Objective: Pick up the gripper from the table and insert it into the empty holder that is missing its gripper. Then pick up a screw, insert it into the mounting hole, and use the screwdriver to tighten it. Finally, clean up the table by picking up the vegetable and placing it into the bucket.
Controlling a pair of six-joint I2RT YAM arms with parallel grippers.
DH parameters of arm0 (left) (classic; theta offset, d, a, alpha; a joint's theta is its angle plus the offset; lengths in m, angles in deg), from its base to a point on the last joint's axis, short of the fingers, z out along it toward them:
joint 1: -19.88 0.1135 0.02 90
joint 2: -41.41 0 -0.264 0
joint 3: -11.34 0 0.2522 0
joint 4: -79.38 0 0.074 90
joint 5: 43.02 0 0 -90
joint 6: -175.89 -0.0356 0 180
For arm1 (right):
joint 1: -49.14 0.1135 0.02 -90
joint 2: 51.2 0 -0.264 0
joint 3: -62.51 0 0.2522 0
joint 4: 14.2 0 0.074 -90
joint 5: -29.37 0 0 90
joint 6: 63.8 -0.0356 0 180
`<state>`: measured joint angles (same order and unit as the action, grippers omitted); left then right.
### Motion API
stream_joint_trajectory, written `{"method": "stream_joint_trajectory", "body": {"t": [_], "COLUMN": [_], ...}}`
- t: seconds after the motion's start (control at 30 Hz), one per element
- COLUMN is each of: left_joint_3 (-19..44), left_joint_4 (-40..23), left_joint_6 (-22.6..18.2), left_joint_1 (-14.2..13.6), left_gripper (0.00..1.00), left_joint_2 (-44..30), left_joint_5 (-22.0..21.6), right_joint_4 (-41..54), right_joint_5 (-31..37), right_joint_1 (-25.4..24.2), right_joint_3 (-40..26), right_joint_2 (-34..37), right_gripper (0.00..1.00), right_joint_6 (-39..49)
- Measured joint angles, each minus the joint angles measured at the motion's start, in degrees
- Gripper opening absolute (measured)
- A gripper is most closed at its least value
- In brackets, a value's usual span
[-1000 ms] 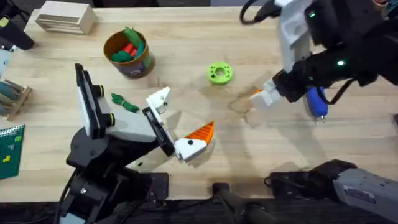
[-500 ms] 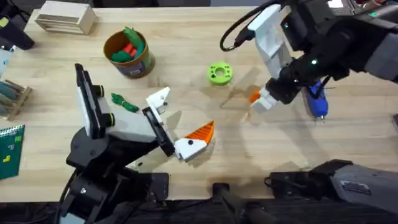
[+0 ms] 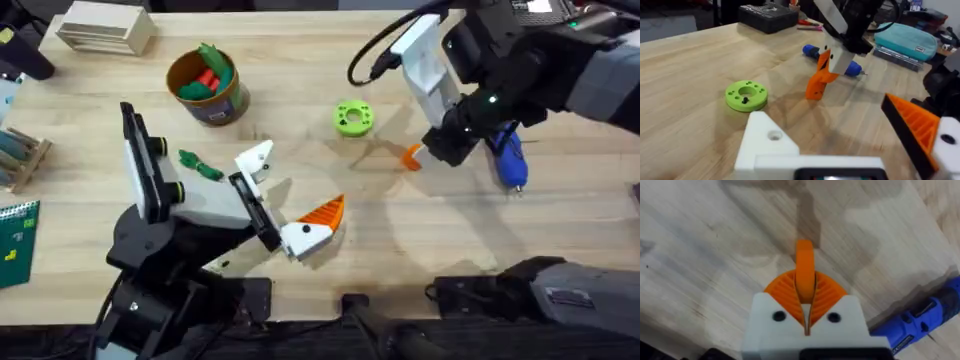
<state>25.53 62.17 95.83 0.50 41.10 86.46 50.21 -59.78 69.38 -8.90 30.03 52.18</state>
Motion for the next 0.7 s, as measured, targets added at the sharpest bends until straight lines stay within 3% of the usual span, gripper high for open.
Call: {"method": "stream_joint_trajectory", "body": {"t": [0.03, 0.2, 0.4, 0.53, 0.7], "left_joint_3": [0.0, 0.0, 0.0, 0.0, 0.0], "left_joint_4": [0.0, 0.0, 0.0, 0.0, 0.0], "left_joint_6": [0.0, 0.0, 0.0, 0.0, 0.0], "left_joint_1": [0.0, 0.0, 0.0, 0.0, 0.0], "left_gripper": [0.987, 0.987, 0.987, 0.987, 0.987], "left_joint_2": [0.0, 0.0, 0.0, 0.0, 0.0], "left_joint_5": [0.0, 0.0, 0.0, 0.0, 0.0], "right_joint_4": [-0.1, 0.4, -0.2, -4.5, -12.7], "right_joint_5": [0.2, 0.3, -1.0, -11.4, -26.3], "right_joint_1": [0.0, 0.0, -1.8, -5.4, -6.2], "right_joint_3": [0.0, -0.1, -1.7, -2.5, -1.8], "right_joint_2": [0.0, -1.4, -12.9, -18.5, -15.8], "right_gripper": [0.02, 0.019, 0.018, 0.018, 0.018], "right_joint_6": [-0.2, -0.3, -4.0, -9.7, -19.7]}}
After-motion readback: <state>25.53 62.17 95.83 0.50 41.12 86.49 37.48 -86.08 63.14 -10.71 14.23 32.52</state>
